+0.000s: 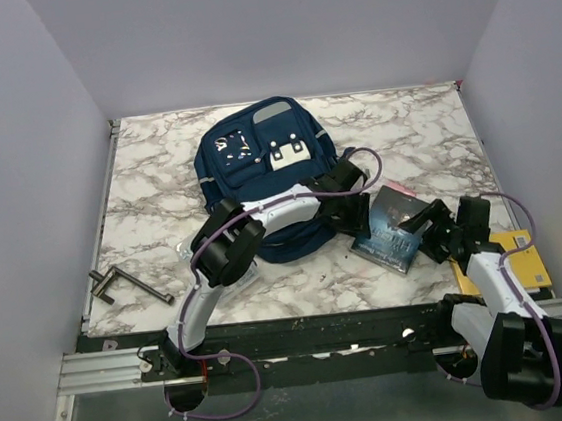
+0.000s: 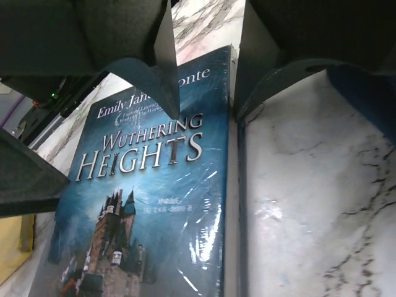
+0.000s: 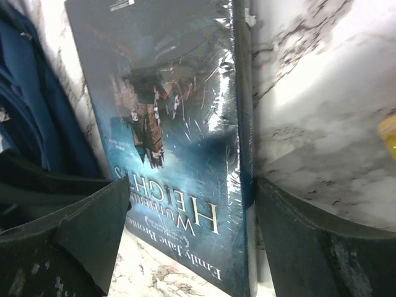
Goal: Pack the student bag
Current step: Pick up the book from the center of the board.
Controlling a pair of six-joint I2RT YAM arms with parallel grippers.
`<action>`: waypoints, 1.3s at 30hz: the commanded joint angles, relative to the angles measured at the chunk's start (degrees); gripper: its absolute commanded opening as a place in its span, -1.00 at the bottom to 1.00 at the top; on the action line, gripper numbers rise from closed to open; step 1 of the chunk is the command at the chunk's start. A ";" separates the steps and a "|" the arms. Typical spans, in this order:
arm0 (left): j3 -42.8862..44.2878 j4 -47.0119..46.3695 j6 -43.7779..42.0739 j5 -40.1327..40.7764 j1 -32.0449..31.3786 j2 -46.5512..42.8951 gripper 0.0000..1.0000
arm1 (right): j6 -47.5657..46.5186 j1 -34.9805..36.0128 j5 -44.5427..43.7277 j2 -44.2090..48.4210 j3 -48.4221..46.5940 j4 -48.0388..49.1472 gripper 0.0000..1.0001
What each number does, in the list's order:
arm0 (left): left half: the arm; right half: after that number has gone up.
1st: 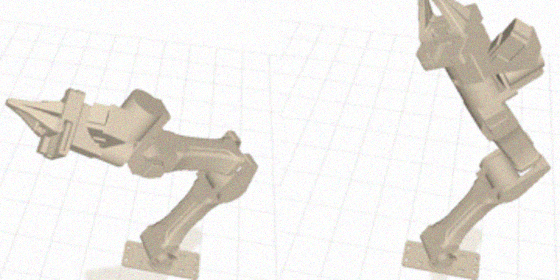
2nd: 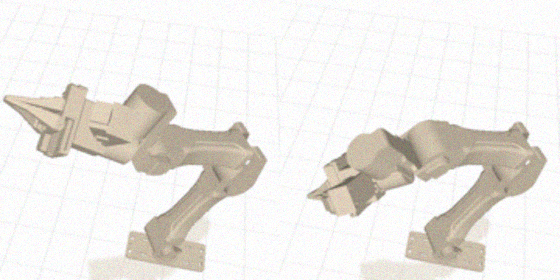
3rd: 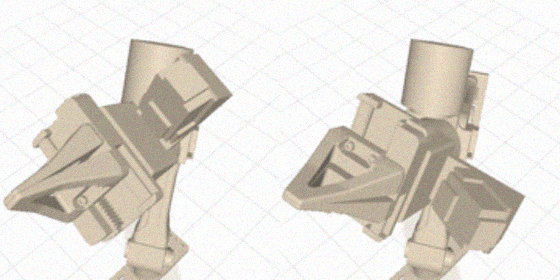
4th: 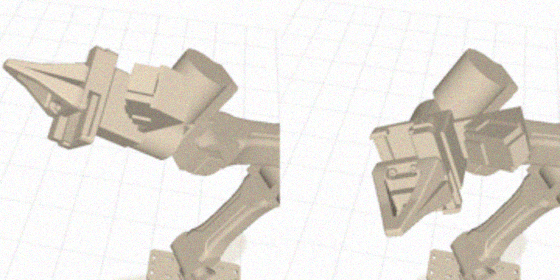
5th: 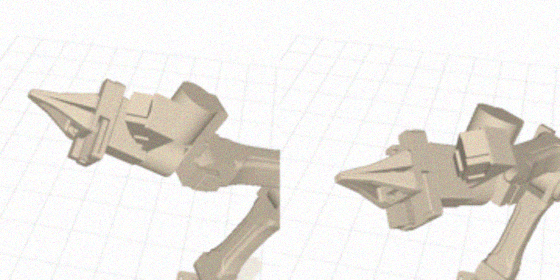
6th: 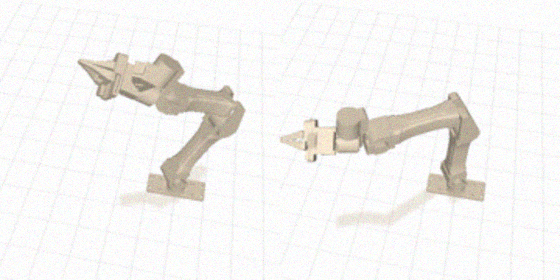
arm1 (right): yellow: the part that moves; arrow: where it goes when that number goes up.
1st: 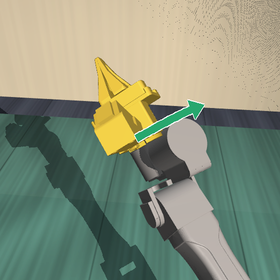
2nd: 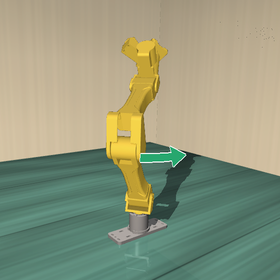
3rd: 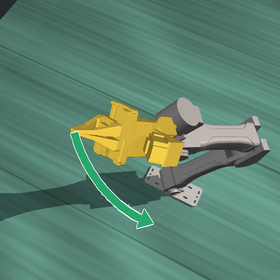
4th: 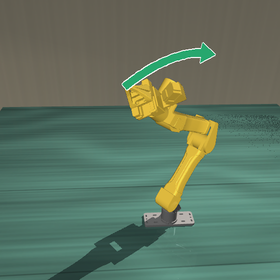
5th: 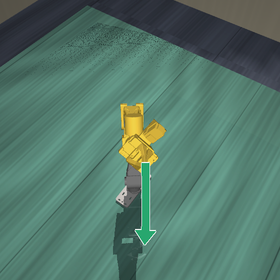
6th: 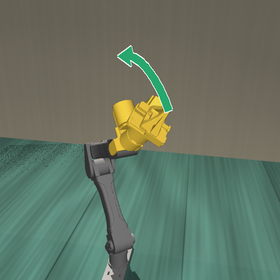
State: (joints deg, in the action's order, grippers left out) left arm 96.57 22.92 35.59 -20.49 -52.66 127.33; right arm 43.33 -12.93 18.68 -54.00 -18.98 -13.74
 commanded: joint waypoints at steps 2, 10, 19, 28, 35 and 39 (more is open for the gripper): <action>-1.86 -4.75 3.22 -9.04 -0.36 1.78 -0.25 | 8.23 0.70 18.17 6.34 4.82 9.74 0.66; -5.46 -9.39 5.79 -14.14 -0.07 0.43 -0.40 | 22.36 0.68 22.53 19.49 14.25 27.10 0.62; -7.17 -11.97 7.84 -17.12 -0.21 -1.65 -0.41 | 20.44 0.65 23.10 20.21 13.74 26.22 0.51; -8.93 -12.20 6.08 -15.93 -0.07 -7.80 -0.15 | 10.75 0.71 15.12 18.92 6.34 11.14 -0.57; -14.02 -11.41 0.11 -12.55 2.41 -23.42 0.32 | 3.19 0.71 15.07 12.13 -4.82 7.19 -0.99; -19.57 -11.91 -0.96 -14.05 8.67 -34.77 0.52 | 4.29 0.77 24.20 8.89 -9.54 12.12 -0.99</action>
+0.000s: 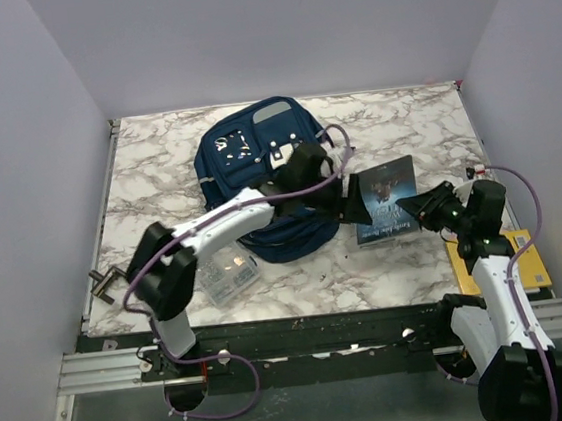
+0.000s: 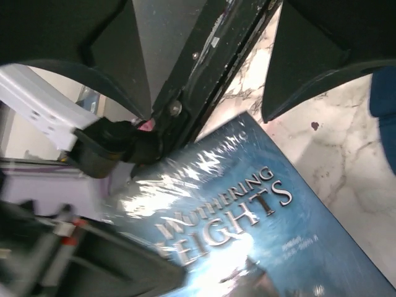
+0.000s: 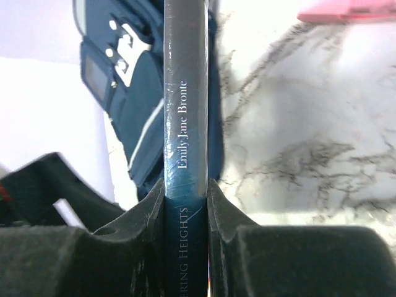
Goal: Pack the student bag
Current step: Pick up the book from the center of the board.
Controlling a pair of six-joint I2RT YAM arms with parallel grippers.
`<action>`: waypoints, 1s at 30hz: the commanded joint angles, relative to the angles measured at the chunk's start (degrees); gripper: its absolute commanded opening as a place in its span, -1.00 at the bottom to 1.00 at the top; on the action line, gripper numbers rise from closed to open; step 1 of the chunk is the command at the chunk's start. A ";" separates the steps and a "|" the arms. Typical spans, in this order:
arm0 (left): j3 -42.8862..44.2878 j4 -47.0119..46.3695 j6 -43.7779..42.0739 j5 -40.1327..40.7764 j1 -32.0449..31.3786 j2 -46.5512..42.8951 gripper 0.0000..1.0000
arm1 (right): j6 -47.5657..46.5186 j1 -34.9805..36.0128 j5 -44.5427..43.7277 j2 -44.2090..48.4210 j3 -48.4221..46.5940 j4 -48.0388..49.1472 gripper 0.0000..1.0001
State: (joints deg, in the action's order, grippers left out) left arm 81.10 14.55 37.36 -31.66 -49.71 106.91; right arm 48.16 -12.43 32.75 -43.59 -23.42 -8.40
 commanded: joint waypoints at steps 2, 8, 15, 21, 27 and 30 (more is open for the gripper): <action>-7.67 -4.28 -1.90 -4.53 9.86 -20.16 0.63 | 4.16 0.51 16.26 -1.92 -5.85 14.46 -0.99; -18.92 -14.10 11.05 -12.74 20.54 -32.57 0.92 | 28.94 5.16 22.19 -3.74 -5.00 43.46 -0.99; -27.12 -31.29 27.78 -13.50 22.48 -38.35 0.97 | 35.74 22.75 14.05 -10.12 -10.47 55.03 -0.99; -30.41 -34.83 31.75 -12.29 22.52 -41.18 0.83 | 37.79 31.34 7.46 -14.10 -11.74 62.14 -0.99; -32.84 -44.44 36.84 -11.55 22.64 -43.45 -0.11 | 35.26 34.22 5.51 -16.77 -11.98 62.36 -0.99; -33.65 -47.82 39.12 -9.87 23.05 -43.95 -0.64 | 33.65 34.22 3.50 -16.34 -11.02 58.56 -0.79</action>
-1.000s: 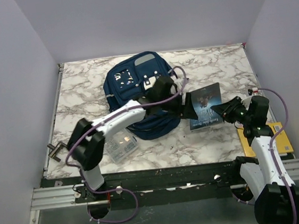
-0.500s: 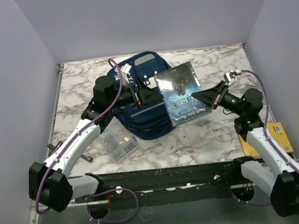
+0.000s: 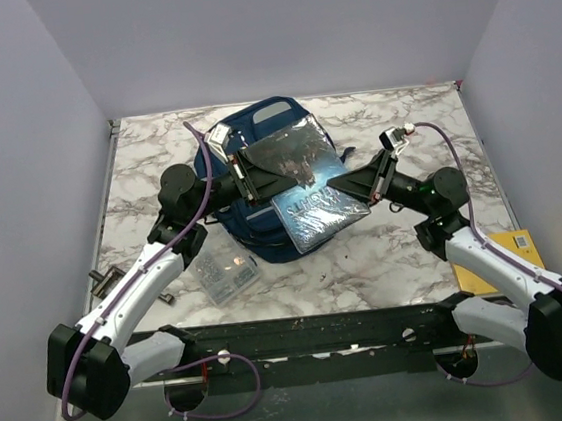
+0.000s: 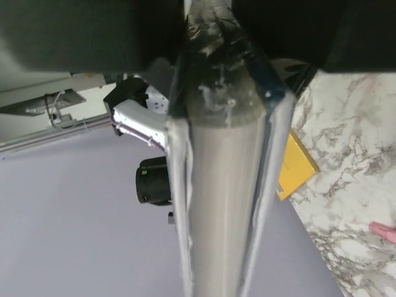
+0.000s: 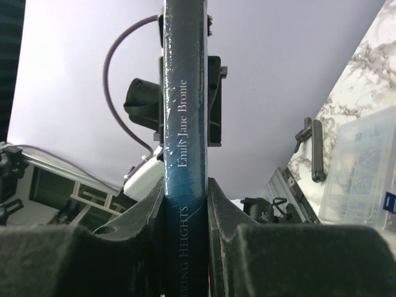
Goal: Pack the student bag
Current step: Pick up the book from the center of the board.
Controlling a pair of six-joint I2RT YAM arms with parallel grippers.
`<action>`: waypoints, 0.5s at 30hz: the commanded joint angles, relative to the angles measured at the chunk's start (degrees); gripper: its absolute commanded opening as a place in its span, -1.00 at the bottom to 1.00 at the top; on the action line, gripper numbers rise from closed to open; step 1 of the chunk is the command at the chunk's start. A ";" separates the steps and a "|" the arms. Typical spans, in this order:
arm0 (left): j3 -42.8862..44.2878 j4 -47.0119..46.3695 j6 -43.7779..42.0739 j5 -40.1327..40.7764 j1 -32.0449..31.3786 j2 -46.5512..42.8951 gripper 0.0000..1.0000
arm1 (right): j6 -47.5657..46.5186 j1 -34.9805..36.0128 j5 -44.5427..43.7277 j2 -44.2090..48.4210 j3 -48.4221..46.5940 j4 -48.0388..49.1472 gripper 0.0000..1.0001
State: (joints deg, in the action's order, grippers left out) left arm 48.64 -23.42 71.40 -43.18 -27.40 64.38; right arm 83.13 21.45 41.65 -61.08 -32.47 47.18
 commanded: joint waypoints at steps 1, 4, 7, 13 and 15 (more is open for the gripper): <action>-1.60 -11.14 5.89 2.36 1.22 -1.73 -0.84 | -1.62 0.31 -6.08 1.33 -1.84 1.19 -0.60; -3.31 -15.32 7.55 6.08 2.94 -3.38 -1.00 | -1.37 0.67 -7.61 2.61 -0.61 -1.64 -0.11; -4.26 -18.40 8.58 11.65 4.19 -4.62 -1.00 | -1.05 2.01 -11.19 5.12 1.70 -3.16 0.42; -0.56 -23.97 10.97 14.92 4.90 -0.73 -1.00 | -1.80 8.30 -18.19 7.92 4.83 -0.48 0.85; 0.60 -25.69 12.56 14.29 4.45 1.48 -1.00 | -1.17 9.97 -19.56 7.27 5.49 2.88 0.88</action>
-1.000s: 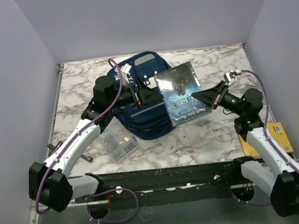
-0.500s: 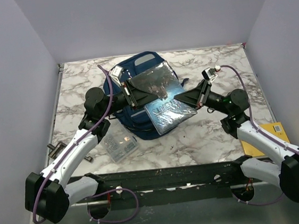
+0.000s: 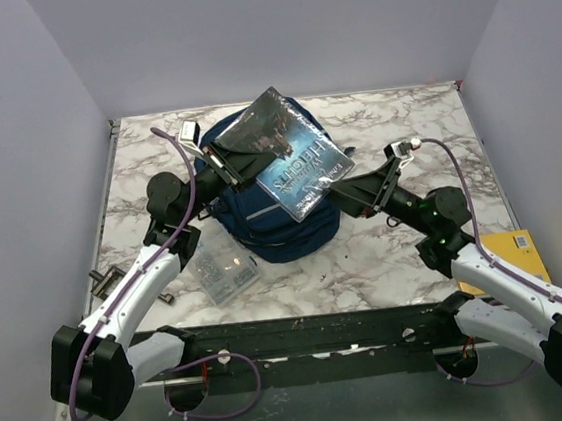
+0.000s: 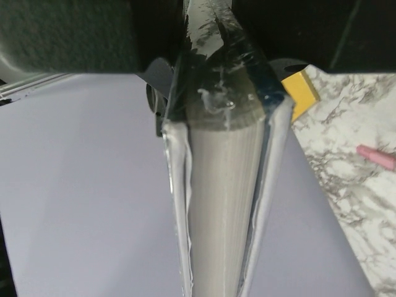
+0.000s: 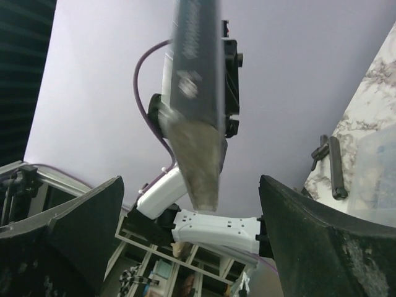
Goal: Pack the student bag
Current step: Pick up the book from the center of the board.
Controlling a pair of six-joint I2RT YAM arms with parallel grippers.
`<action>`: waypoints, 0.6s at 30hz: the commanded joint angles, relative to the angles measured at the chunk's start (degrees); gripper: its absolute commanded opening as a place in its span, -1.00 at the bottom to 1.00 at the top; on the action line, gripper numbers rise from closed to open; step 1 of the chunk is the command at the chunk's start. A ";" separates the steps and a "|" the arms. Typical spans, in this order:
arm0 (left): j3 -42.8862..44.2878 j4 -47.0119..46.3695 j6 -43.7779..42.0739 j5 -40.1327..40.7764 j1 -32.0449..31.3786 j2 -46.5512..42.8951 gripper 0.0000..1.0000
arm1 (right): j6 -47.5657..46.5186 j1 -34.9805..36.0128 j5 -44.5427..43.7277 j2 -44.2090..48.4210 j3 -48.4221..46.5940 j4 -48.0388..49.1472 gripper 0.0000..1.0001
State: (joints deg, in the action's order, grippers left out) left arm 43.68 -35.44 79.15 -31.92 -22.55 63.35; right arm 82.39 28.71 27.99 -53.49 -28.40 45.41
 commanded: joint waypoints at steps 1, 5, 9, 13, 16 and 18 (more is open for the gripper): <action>5.78 -14.68 5.52 3.01 -0.70 3.55 -1.00 | 0.00 3.45 -6.52 -0.60 1.84 6.69 0.88; 5.85 -15.88 5.17 3.58 -2.26 5.36 -1.00 | -0.95 5.07 -9.42 -1.32 1.25 8.35 0.89; 5.30 -16.11 4.18 4.25 -4.13 6.33 -1.00 | -1.21 6.07 -12.91 -1.46 0.50 7.33 0.82; 4.36 -16.15 1.75 5.49 -5.05 6.07 -1.00 | -1.64 6.62 -16.85 0.43 1.48 5.22 0.75; 4.04 -16.15 1.59 5.82 -5.26 5.81 -1.00 | -1.81 6.88 -18.66 1.63 2.03 4.14 0.64; 3.75 -16.06 0.73 5.82 -5.32 5.64 -1.00 | -1.78 6.97 -19.60 1.58 2.19 3.81 0.56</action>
State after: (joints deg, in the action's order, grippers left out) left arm 46.81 -42.83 80.95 -29.45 -27.70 70.87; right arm 81.67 35.07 13.19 -53.06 -27.09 49.98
